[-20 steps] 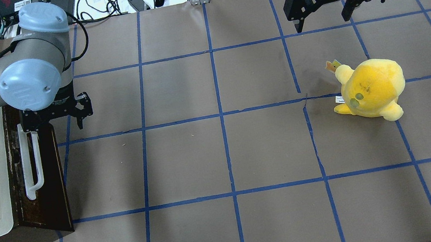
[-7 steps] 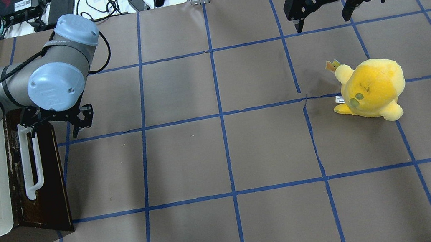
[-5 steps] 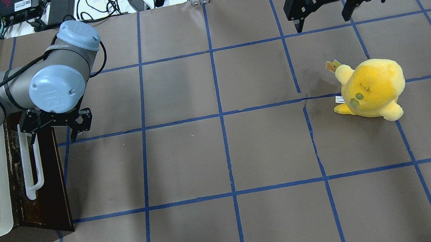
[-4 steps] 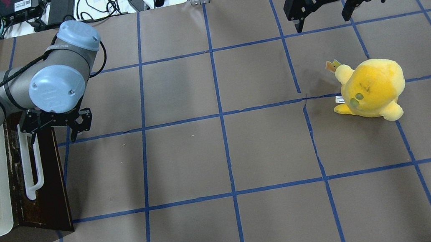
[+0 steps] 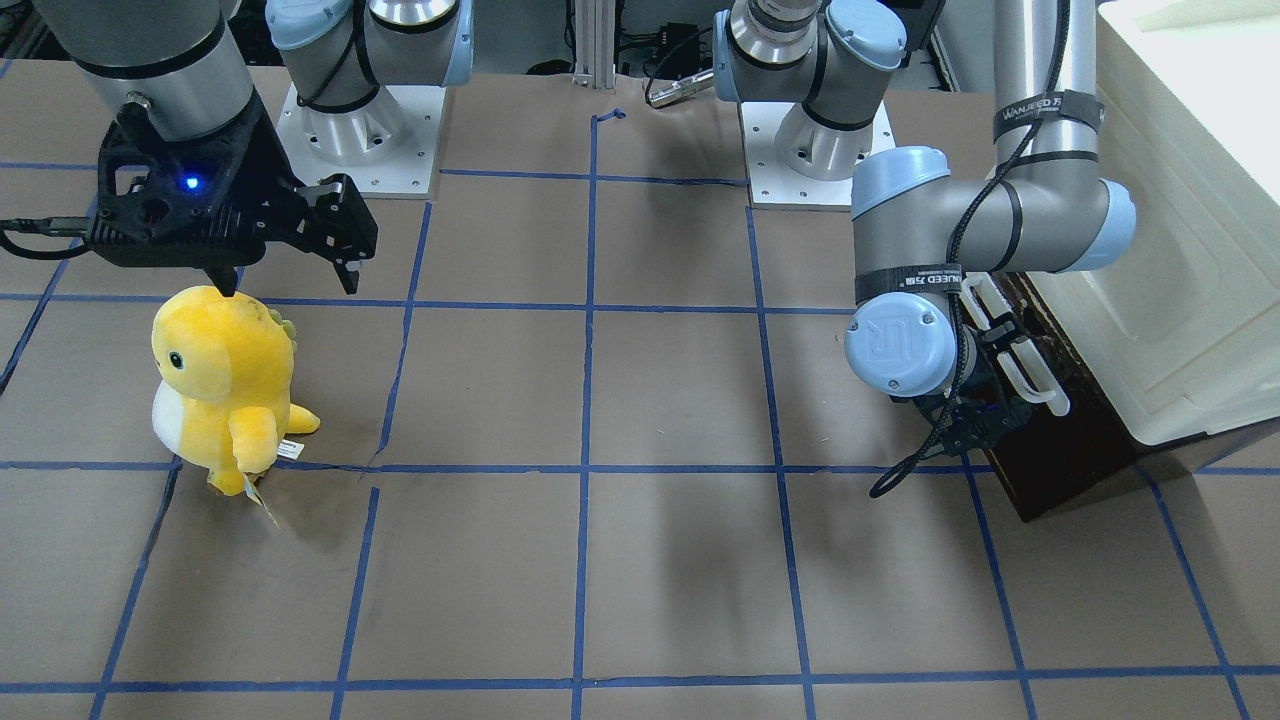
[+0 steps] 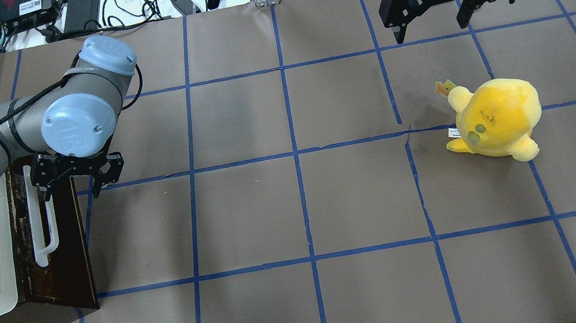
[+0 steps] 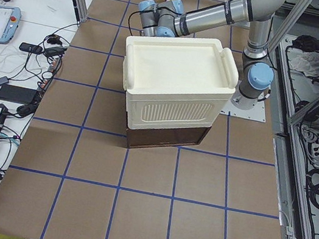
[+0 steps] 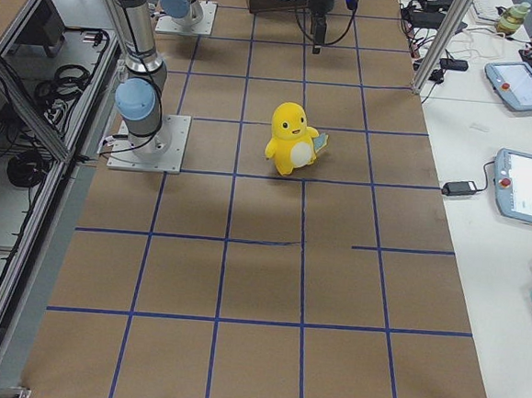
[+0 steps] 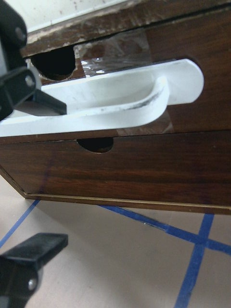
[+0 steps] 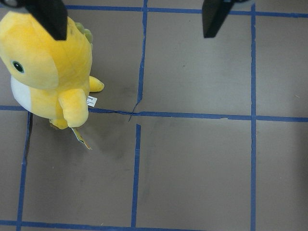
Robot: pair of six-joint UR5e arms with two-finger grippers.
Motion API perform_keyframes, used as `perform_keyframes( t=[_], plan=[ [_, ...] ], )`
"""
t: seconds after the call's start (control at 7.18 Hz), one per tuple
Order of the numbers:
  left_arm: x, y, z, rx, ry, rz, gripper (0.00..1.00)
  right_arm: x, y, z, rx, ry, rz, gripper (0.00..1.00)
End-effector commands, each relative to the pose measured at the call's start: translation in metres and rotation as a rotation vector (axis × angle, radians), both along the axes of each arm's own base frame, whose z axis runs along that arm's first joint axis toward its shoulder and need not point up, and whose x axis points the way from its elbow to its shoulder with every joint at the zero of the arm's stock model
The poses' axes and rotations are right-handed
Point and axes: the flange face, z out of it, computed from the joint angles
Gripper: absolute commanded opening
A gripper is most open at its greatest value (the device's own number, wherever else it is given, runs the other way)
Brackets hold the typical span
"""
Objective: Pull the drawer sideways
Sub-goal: 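Lower the left gripper around the white handle and close it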
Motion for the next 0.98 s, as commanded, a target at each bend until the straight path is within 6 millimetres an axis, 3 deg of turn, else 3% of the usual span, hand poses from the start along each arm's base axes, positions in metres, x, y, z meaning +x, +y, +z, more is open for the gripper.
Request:
perform_keyframes(
  t=[0.0,0.42,0.84],
  plan=[
    [0.003,0.0,0.003,-0.001,-0.036,-0.015,0.88,0.0,0.0,0.0,0.0,0.0,0.0,1.0],
    [0.024,0.002,0.005,-0.001,-0.034,0.032,0.86,0.0,0.0,0.0,0.0,0.001,0.001,1.0],
    [0.025,-0.001,0.005,-0.028,-0.039,0.062,0.83,0.0,0.0,0.0,0.0,0.0,0.0,1.0]
  ],
)
